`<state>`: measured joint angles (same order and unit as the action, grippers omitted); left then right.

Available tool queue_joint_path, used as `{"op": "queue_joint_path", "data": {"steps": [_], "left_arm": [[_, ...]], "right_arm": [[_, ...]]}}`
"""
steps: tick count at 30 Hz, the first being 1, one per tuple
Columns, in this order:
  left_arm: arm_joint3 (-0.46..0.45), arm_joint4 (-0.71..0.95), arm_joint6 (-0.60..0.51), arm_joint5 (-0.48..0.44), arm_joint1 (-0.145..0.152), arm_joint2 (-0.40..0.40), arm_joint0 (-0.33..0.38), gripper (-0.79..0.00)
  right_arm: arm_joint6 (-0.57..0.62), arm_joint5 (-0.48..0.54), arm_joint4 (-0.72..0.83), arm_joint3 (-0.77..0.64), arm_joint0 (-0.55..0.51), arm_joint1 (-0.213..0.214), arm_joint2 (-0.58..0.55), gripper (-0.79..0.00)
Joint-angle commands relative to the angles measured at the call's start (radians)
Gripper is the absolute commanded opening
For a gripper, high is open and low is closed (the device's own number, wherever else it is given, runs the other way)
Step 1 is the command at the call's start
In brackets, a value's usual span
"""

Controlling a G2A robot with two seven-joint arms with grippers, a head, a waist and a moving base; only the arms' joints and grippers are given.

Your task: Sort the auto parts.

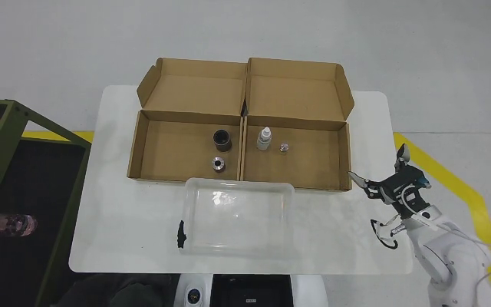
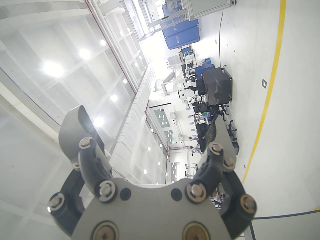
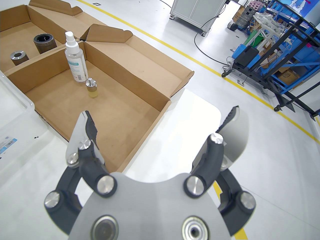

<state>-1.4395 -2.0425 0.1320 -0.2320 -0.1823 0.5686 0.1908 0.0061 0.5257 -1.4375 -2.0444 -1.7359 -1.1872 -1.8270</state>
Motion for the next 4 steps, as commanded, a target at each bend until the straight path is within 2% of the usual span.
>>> {"op": "queue_joint_path", "data": {"steps": [1, 4], "left_arm": [[0.000, 0.000, 0.000, 0.000, 0.000, 0.000, 0.000, -0.001], [0.000, 0.000, 0.000, 0.000, 0.000, 0.000, 0.000, 0.000]], "right_arm": [[0.000, 0.000, 0.000, 0.000, 0.000, 0.000, 0.000, 0.000], [0.000, 0.000, 0.000, 0.000, 0.000, 0.000, 0.000, 0.000]]}}
